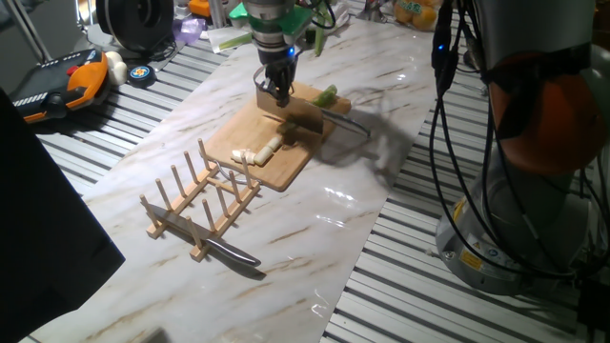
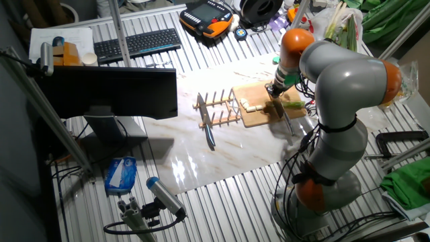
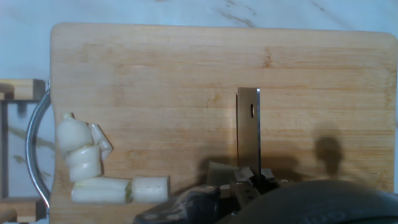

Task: Chop the scallions

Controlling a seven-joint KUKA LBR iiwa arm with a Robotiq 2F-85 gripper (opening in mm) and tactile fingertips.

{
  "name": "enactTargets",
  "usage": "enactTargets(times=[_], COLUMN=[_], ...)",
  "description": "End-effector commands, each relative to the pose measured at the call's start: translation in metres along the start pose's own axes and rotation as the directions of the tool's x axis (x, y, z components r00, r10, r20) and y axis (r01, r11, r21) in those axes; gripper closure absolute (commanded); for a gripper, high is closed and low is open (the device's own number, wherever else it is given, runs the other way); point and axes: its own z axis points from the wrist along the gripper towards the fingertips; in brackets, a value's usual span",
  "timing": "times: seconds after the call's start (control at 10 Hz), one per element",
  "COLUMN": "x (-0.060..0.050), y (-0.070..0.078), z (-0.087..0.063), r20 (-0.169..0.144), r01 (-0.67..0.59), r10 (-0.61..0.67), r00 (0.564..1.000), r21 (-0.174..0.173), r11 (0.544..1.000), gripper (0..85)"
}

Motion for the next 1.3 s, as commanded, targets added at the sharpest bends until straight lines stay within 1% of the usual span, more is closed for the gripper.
enactTargets(times=[0.0,0.3,0.7,1.0,1.2], x=[0.000,0.001,0.006,0.006,0.003], y=[0.000,0.001,0.001,0.001,0.005], z=[-0.001,0.007,0.020,0.019,0.018], r20=[0.001,0.001,0.007,0.011,0.014], r01=[0.000,-0.002,-0.007,-0.007,-0.007], r10=[0.000,0.002,0.007,0.007,0.007], r00=[1.000,1.000,1.000,1.000,1.000], r21=[0.003,0.002,-0.003,-0.004,-0.008], r11=[1.000,1.000,1.000,1.000,1.000], gripper=[84.3,84.3,84.3,84.3,84.3])
